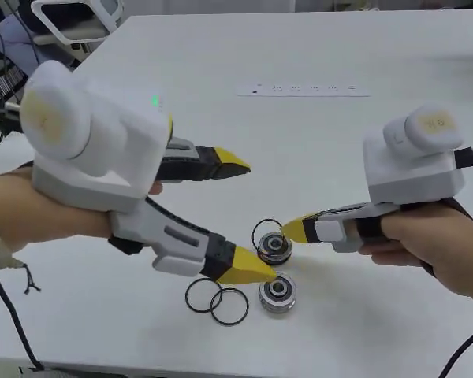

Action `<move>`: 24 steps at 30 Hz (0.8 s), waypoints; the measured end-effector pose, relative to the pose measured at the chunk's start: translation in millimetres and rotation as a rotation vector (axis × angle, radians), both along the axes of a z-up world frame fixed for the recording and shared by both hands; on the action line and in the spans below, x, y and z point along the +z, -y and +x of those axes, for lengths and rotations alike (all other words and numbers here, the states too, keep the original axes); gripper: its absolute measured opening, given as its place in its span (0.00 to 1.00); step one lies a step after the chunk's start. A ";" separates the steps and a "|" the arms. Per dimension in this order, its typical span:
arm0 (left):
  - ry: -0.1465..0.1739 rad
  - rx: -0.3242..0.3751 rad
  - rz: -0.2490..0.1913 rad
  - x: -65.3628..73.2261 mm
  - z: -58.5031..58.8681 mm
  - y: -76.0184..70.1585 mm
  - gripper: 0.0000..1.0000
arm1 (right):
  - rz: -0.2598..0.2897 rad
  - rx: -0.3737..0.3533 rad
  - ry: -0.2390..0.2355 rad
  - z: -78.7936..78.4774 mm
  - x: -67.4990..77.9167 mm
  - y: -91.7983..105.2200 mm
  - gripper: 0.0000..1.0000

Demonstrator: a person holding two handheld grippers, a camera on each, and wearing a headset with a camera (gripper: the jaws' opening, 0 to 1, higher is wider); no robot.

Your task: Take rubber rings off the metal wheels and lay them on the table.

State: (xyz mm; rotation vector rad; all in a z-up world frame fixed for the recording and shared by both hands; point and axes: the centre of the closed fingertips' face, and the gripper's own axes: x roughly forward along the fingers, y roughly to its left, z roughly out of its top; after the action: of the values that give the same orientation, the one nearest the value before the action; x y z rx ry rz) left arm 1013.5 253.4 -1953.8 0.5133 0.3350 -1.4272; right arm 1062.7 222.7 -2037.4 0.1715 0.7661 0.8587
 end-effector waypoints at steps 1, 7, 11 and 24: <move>0.004 0.014 0.004 0.4 0.3 -4.9 0.76 | 0.001 0.003 0.004 0.0 1.7 -0.8 0.00; 0.002 0.111 0.000 4.7 -3.1 -37.6 0.78 | 0.009 0.020 0.026 -1.2 9.5 -5.8 0.00; 0.005 0.154 -0.006 6.0 -8.3 -53.6 0.79 | 0.013 0.032 0.035 -2.1 12.5 -9.4 0.00; -0.008 0.320 -0.036 4.2 -16.8 -97.9 0.80 | 0.029 0.092 0.057 -12.2 23.3 -26.9 0.00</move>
State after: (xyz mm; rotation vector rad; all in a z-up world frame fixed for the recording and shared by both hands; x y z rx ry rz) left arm 996.7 351.2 -1949.6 0.4046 0.3793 -1.1234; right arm 1050.5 249.6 -2014.1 0.1377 0.7123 0.9582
